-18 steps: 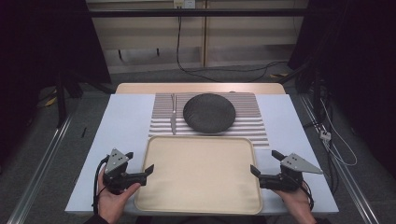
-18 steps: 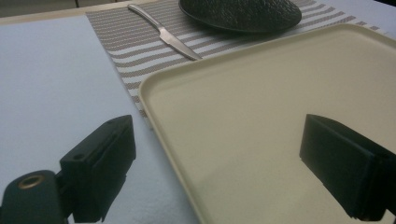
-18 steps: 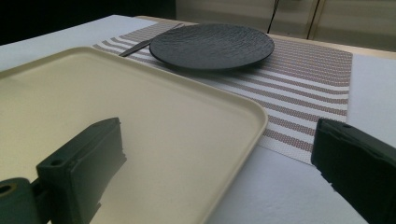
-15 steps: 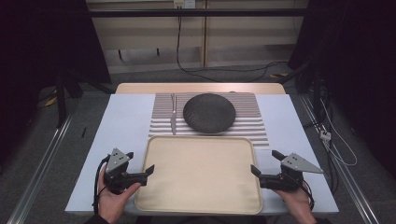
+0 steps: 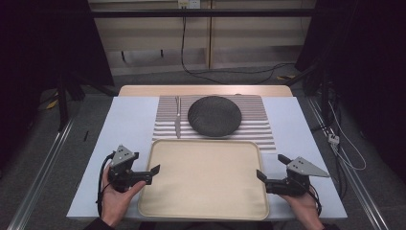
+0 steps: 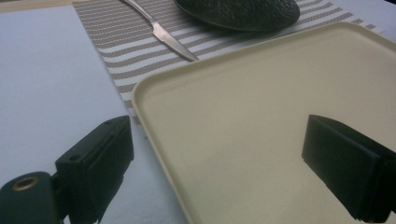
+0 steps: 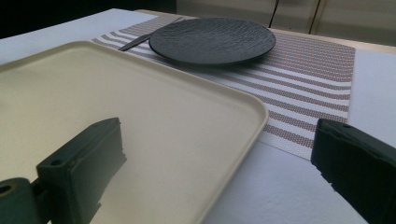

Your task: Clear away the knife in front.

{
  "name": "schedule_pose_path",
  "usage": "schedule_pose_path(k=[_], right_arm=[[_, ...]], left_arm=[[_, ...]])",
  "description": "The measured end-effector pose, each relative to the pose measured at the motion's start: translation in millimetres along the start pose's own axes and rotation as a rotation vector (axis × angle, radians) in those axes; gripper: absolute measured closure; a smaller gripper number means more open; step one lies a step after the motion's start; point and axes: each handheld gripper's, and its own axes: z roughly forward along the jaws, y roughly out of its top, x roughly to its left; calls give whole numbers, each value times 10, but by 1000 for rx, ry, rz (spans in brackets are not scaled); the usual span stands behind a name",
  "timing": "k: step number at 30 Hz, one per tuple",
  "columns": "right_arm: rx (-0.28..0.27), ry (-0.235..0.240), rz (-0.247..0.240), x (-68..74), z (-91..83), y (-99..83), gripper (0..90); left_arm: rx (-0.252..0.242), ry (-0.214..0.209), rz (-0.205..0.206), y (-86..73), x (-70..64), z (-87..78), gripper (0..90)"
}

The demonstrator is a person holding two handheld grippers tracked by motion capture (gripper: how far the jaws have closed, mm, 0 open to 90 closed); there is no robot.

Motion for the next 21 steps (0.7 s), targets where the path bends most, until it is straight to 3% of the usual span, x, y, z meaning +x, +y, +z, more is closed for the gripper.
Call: schedule_pose_path(k=[8,21], right_arm=[[5,-3,-2,20,14,12,25],[4,1,-10,12,18,13,25]], left_arm=[[35,-15,4,153,32,144,87],[53,23,3,462,143,445,100]])
